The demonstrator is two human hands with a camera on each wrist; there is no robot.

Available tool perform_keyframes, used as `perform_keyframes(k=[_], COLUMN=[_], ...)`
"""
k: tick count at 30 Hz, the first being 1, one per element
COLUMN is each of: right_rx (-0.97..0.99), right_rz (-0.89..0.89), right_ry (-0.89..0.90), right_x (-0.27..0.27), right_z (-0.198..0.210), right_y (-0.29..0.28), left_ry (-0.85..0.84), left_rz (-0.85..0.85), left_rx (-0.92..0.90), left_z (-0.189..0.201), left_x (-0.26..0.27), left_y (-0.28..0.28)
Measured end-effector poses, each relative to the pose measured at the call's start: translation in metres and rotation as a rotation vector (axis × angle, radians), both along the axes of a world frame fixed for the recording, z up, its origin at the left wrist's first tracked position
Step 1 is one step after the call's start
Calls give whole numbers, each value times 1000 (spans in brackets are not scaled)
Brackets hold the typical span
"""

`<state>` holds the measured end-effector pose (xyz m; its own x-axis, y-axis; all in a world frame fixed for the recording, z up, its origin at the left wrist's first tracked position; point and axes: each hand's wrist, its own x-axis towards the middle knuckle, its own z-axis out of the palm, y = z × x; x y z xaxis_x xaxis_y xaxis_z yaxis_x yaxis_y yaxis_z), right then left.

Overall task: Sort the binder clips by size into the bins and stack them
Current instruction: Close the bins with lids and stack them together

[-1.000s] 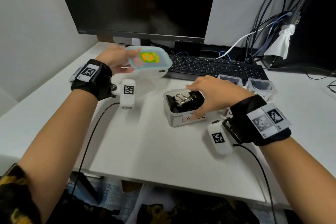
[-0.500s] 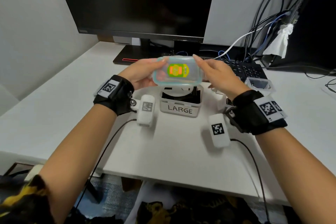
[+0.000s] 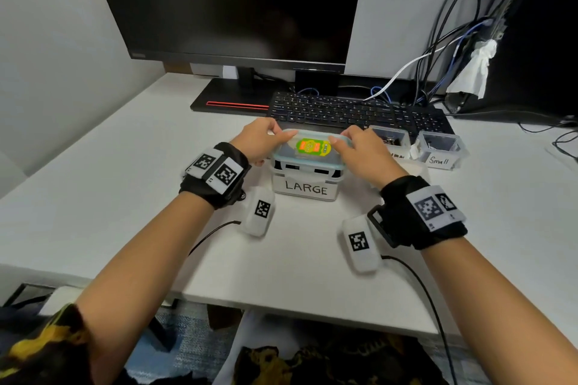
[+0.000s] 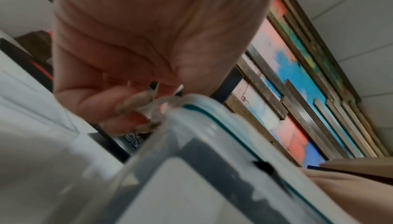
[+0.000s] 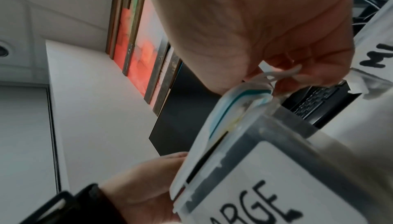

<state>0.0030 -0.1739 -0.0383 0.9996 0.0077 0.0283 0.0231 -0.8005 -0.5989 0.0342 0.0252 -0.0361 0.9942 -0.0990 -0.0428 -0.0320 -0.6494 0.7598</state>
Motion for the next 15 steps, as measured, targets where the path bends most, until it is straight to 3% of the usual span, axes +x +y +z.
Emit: perform_keyframes(k=[9, 15], right_rx=[-102, 99], right_rz=[59, 86], right_ry=[20, 109], right_x=[-16, -22], right_z=[-1, -1], right_y=[-3, -4], left_ry=[21, 17], left_rz=[-8, -44], left_rx=[82, 174], left_z=[6, 8], left_x=[-6, -17], left_y=[3, -6])
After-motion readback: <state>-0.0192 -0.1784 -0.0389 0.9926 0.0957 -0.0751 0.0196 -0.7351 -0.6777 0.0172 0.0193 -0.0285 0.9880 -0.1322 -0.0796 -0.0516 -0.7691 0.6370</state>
